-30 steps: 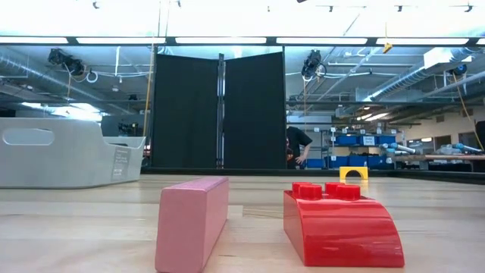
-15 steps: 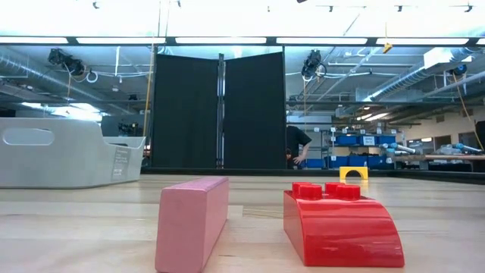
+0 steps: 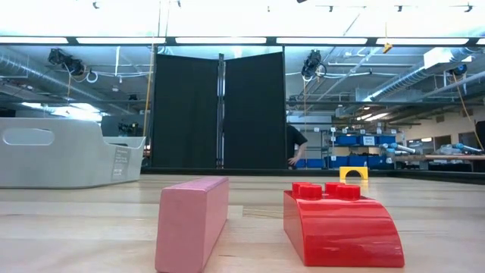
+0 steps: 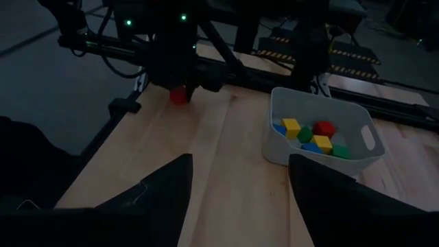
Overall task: Sort blocks by size
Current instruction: Put the left red block into the grey bin
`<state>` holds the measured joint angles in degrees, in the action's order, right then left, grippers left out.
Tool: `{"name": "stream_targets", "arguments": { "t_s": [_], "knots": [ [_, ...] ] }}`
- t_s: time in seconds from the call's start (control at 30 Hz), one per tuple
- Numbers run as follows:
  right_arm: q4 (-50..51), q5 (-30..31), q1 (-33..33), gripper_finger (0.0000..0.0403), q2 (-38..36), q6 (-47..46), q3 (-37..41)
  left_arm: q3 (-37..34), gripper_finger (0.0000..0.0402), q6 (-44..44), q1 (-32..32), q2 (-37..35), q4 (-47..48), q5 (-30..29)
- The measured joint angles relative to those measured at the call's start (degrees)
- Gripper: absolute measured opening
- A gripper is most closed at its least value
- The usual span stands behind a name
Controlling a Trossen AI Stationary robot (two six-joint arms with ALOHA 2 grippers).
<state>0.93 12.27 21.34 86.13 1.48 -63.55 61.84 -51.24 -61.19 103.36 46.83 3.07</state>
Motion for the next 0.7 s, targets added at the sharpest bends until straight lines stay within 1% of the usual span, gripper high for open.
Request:
{"name": "stream_targets", "arguments": {
  "t_s": [0.1,0.2,0.27,0.4,0.57,0.63,0.7],
  "knots": [
    [0.0,0.0,0.0,0.0253,0.0,0.0,0.0,0.1,0.0143,0.0,0.5,-0.6,-0.2,-1.6],
    [0.0,0.0,0.0,0.0253,0.0,0.0,0.0,0.7,0.0143,0.0,1.2,-2.3,-0.6,-5.4],
    [0.0,0.0,0.0,0.0251,0.0,0.1,0.0,0.7,0.0142,-0.3,1.9,-3.5,1.9,-9.0],
    [0.0,0.0,0.0,0.0249,-0.1,0.1,0.0,0.6,0.0141,-2.1,4.1,-7.9,7.5,-18.2],
    [-0.4,0.8,0.3,0.0249,-0.8,0.3,0.0,0.6,0.0141,-7.8,7.9,-15.1,17.2,-35.3],
    [-0.4,2.2,0.3,0.0248,-0.9,0.4,0.0,0.6,0.0141,-11.7,10.4,-17.5,22.7,-39.8],
    [-0.4,3.6,0.3,0.0248,-0.9,0.0,0.0,-0.2,0.0141,-16.4,13.8,-19.8,26.5,-42.6]
  ]
}}
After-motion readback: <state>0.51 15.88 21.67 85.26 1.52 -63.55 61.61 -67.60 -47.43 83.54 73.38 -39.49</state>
